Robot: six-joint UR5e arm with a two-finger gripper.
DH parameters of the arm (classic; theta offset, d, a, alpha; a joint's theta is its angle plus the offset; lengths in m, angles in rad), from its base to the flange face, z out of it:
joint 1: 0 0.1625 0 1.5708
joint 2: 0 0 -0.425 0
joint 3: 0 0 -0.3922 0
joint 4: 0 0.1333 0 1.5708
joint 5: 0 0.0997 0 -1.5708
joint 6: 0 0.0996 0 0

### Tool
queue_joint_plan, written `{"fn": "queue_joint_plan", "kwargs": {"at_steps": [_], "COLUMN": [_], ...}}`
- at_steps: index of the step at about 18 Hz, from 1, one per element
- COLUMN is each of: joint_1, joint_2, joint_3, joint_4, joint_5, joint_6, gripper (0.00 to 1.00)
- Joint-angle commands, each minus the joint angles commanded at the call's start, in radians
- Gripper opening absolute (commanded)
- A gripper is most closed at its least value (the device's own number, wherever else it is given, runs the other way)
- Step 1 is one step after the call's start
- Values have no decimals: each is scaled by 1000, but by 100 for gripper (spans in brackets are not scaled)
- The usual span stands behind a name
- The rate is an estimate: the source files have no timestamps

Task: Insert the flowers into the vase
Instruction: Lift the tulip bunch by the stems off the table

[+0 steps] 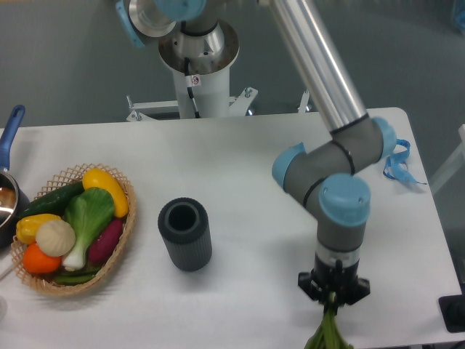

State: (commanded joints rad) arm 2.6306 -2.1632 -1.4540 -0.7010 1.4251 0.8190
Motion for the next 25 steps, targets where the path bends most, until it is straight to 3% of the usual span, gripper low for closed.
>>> {"fn": "queue_joint_plan", "kwargs": {"at_steps": [1,8,11,25], "joint_1": [12,-14,-12,-14], "joint_2": [44,209,253,266], "joint_3": [-20,-48,-78,-78], "joint_4": [0,-2,-2,-2], "joint_5": [-3,-75,-87,-91], "joint_6": [18,-44,-57,-63], "gripper": [0,0,0,0]}}
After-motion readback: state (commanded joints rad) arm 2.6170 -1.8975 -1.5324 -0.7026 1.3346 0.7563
